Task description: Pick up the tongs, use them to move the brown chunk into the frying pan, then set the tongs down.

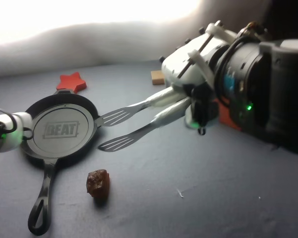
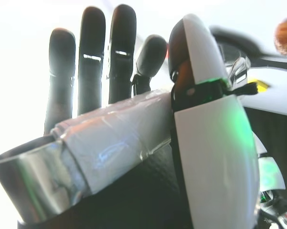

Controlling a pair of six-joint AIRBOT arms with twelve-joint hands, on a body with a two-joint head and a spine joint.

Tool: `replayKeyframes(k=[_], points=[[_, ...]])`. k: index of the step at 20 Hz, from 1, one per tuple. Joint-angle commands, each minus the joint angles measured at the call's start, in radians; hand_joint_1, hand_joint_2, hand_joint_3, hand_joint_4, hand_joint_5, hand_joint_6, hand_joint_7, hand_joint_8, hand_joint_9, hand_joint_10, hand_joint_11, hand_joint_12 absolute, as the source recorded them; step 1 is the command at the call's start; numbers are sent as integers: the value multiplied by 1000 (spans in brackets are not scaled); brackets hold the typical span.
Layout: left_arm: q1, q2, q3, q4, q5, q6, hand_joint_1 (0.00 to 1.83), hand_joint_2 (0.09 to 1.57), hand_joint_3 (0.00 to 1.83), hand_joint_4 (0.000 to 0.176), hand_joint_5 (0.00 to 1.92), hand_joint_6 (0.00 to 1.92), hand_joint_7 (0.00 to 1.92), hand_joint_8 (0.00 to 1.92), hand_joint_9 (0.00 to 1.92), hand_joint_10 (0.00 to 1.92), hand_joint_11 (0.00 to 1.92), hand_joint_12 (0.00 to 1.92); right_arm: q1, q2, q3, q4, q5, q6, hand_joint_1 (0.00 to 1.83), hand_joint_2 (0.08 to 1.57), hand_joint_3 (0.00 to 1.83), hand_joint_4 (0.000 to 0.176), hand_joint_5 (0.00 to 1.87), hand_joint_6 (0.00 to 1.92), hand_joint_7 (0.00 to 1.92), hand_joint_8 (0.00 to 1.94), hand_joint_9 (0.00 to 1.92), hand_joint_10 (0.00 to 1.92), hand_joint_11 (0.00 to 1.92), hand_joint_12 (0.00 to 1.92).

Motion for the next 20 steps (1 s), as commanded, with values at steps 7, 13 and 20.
replayKeyframes(k=[7, 13, 20], points=[[-8, 4, -41, 7, -215, -23, 67, 1326, 0, 0, 71, 9, 119, 6, 127, 8, 0, 572, -18, -66, -50, -166, -186, 347, 1072, 1269, 1, 0, 686, 1410, 960, 106, 652, 786, 287, 1604], [-8, 1, -65, -48, -294, -55, 101, 1318, 0, 0, 64, 3, 124, 5, 138, 7, 0, 641, -63, -135, -49, -216, -190, 370, 1072, 1236, 0, 0, 623, 555, 880, 81, 579, 776, 197, 1596], [-4, -4, -75, -94, -313, -95, 72, 1327, 0, 0, 51, 6, 123, 5, 119, 8, 0, 599, -106, -170, -49, -235, -191, 392, 1094, 1215, 0, 0, 668, 476, 885, 79, 584, 760, 202, 1587]])
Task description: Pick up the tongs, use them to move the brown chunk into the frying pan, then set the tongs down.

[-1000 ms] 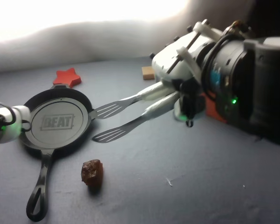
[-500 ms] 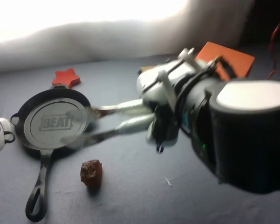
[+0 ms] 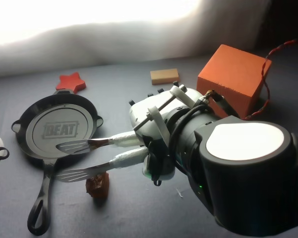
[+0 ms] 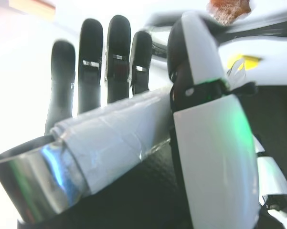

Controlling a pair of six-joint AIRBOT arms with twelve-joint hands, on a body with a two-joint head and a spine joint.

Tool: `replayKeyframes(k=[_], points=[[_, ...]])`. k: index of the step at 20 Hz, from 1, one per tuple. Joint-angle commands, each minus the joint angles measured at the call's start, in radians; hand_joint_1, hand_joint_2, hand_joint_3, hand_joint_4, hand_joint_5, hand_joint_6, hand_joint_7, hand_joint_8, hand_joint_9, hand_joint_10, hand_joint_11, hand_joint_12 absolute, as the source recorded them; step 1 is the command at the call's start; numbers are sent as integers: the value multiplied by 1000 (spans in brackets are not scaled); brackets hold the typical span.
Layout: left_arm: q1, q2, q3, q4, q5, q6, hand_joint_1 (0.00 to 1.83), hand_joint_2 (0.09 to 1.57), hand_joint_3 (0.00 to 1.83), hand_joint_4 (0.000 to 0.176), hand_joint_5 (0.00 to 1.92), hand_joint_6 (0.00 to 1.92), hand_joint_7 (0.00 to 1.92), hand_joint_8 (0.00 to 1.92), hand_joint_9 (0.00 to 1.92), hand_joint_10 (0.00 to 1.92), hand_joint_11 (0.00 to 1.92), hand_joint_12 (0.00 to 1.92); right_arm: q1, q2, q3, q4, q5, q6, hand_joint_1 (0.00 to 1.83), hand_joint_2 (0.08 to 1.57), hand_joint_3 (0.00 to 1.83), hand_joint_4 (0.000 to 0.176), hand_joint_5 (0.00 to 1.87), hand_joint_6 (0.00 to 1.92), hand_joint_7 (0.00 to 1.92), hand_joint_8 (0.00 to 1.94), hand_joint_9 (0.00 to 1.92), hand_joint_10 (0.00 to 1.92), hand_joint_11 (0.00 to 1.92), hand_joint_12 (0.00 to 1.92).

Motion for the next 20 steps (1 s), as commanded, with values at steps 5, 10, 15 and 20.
replayKeyframes(k=[5, 10, 15, 20], points=[[-3, 0, -12, 58, -67, -16, 70, 1327, 0, 0, 56, 3, 124, 3, 133, 6, 0, 629, -34, 2, 6, -129, 3, 17, 1095, 1212, 0, 0, 693, 420, 890, 62, 593, 710, 212, 1563], [-3, 0, -14, 58, -70, -14, 47, 1333, 1, 0, 29, 0, 123, 0, 129, 0, 0, 600, -65, 2, 27, -167, 13, 36, 1087, 1203, 0, 0, 707, 412, 902, 60, 603, 711, 229, 1548], [-3, -2, -17, 58, -70, -10, 63, 1331, 0, 0, 39, 2, 126, 2, 126, 2, 0, 616, -83, 2, 26, -166, 28, 22, 1082, 1212, 0, 0, 710, 406, 899, 55, 589, 712, 203, 1565], [-4, -5, -17, 59, -69, -3, 87, 1328, 0, 0, 57, 7, 141, 6, 145, 7, 0, 633, -91, 3, 22, -166, 39, 11, 1068, 1213, 0, 0, 704, 409, 903, 53, 597, 730, 206, 1582]])
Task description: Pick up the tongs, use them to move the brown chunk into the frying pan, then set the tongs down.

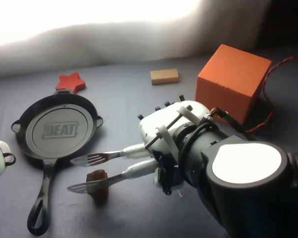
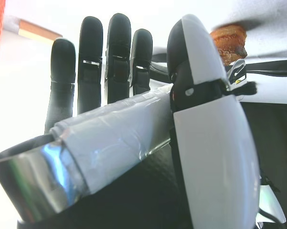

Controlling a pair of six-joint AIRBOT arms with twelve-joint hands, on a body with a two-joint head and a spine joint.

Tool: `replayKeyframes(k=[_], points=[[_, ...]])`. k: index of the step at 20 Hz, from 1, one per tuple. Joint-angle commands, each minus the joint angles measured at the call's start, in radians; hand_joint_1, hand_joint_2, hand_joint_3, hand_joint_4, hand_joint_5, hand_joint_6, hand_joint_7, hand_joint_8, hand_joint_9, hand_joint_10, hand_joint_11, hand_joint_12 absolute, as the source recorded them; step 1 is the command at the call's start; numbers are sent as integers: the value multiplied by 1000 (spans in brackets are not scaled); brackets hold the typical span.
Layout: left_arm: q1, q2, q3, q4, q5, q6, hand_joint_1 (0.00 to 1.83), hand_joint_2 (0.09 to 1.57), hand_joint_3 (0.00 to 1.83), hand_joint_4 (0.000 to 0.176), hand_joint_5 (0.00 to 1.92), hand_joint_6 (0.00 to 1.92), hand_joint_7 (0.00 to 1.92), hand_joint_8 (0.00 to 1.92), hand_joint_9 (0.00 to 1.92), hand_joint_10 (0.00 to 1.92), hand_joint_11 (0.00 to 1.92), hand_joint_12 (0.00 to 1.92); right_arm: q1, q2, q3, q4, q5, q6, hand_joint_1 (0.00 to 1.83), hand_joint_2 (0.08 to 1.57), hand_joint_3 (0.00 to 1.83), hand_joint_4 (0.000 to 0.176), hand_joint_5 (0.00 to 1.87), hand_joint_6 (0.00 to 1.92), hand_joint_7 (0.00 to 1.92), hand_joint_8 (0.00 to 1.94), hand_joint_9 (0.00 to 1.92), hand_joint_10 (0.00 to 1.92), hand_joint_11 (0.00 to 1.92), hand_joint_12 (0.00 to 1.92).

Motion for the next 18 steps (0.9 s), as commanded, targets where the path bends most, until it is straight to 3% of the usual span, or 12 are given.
replayKeyframes(k=[1, 4, 18], points=[[-4, 5, -1, 80, -65, 7, 105, 1323, 0, 0, 55, 4, 126, 3, 122, 3, 0, 596, 0, 3, -4, -79, -2, -5, 1075, 1208, 0, 0, 707, 409, 904, 53, 594, 729, 198, 1579], [-4, 5, -1, 90, -64, 16, 103, 1322, 0, 0, 85, 7, 160, 6, 162, 11, 0, 692, -10, 6, -4, -79, 3, -20, 1063, 1223, 4, 0, 689, 408, 893, 46, 576, 745, 183, 1597], [-6, 5, -4, 98, -64, 29, 55, 1326, 0, 0, 49, 3, 104, 1, 110, 1, 0, 557, -25, 17, 33, -95, 34, -25, 1086, 1211, 0, 0, 716, 372, 905, 37, 600, 700, 217, 1559]])
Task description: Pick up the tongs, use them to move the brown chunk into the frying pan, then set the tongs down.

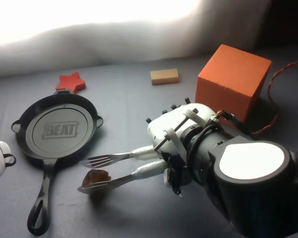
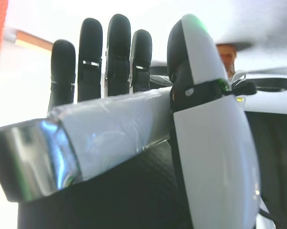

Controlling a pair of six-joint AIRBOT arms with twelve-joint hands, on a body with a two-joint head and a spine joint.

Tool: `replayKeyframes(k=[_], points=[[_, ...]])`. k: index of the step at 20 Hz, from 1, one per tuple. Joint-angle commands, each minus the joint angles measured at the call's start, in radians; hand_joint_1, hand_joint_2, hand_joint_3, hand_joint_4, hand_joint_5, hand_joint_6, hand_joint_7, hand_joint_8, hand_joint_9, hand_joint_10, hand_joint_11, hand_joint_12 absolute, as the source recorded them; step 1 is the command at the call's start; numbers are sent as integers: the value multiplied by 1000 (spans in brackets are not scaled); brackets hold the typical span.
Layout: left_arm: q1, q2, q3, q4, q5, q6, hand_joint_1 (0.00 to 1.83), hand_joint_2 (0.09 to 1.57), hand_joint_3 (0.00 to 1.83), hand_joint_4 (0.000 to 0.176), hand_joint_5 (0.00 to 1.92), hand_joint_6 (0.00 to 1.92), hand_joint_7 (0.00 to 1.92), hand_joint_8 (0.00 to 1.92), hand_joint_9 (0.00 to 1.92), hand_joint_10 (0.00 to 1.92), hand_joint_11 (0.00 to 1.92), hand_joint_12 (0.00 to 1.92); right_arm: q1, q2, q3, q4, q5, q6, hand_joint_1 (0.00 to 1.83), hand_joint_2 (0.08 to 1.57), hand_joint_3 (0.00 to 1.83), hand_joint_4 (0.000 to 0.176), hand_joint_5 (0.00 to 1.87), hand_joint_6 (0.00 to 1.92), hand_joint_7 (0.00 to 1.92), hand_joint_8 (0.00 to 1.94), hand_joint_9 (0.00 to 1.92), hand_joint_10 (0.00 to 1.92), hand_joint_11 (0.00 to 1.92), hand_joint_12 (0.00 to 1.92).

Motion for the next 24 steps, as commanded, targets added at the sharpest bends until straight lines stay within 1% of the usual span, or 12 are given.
replayKeyframes(k=[1, 9, 10, 11, 12, 13, 16, 20, 21, 22, 23, 24], points=[[-6, 5, 0, 85, -64, 8, 50, 1324, 0, 0, 56, 4, 112, 3, 119, 4, 0, 605, 10, 5, -2, -85, -8, -7, 1088, 1212, 1, 0, 709, 368, 899, 34, 593, 696, 209, 1555], [-7, 4, 1, 87, -64, 14, 84, 1323, 0, 0, 40, 7, 99, 4, 106, 5, 0, 552, -4, 5, 0, -90, 8, -12, 1070, 1224, 5, 0, 720, 384, 915, 38, 596, 743, 201, 1593], [-7, 4, 1, 88, -64, 16, 105, 1315, 0, 0, 48, 7, 111, 5, 119, 8, 0, 587, -6, 3, 1, -95, 11, -12, 1077, 1250, 4, 0, 711, 1173, 944, 53, 609, 781, 224, 1617], [-8, 4, 1, 91, -64, 20, 99, 1319, 0, 0, 40, 2, 111, 3, 118, 5, 0, 603, -10, 0, 4, -97, 12, -12, 1093, 1236, 0, 0, 751, 1275, 1053, 101, 726, 799, 377, 1566], [-8, 4, 1, 92, -64, 22, 86, 1320, 0, 0, 36, 0, 98, 1, 104, 1, 0, 602, -14, -3, 7, -98, 12, -12, 1181, 1154, 22, 0, 848, 1179, 1000, 820, 871, 781, 525, 1498], [-8, 4, 1, 92, -64, 23, 68, 1323, 1, 0, 33, 0, 88, 1, 95, 1, 0, 592, -18, -6, 12, -98, 12, -12, 1184, 1169, 13, 11, 839, 1234, 926, 1041, 902, 771, 520, 1531], [-8, 4, 1, 92, -63, 24, 49, 1327, 2, 0, 48, 4, 90, 1, 98, 1, 0, 593, -22, -8, 18, -102, 13, -16, 1196, 1167, 1, 0, 874, 1249, 920, 1030, 980, 689, 583, 1501], [-8, 4, 1, 92, -60, 24, 136, 1333, 1, 0, 66, 6, 117, 3, 132, 7, 0, 638, -22, -1, 16, -103, 11, -31, 1196, 1172, 1, 0, 845, 1282, 933, 1032, 1026, 701, 640, 1504], [-8, 4, 2, 92, -60, 24, 168, 1330, 0, 0, 71, 6, 120, 3, 136, 7, 0, 645, -24, 4, 12, -102, 8, -34, 1341, 1120, 0, 0, 875, 1128, 1022, 826, 994, 1107, 739, 1488], [-8, 4, 2, 93, -59, 24, 152, 1336, 2, 0, 57, 2, 109, 2, 129, 3, 0, 628, -27, 11, 4, -102, 7, -43, 1372, 1108, 0, 0, 869, 1056, 1055, 789, 990, 1210, 773, 1516], [-8, 4, 2, 93, -58, 24, 129, 1333, 1, 0, 59, 3, 108, 1, 132, 3, 0, 630, -31, 19, -5, -102, 7, -49, 1269, 1104, 0, 0, 889, 1071, 1129, 828, 1092, 1043, 819, 1590], [-8, 4, 2, 93, -56, 24, 110, 1335, 1, 0, 67, 5, 115, 3, 136, 4, 0, 645, -34, 29, -18, -102, 8, -50, 1073, 1179, 25, 0, 838, 1241, 1239, 811, 1200, 1086, 928, 1725]])
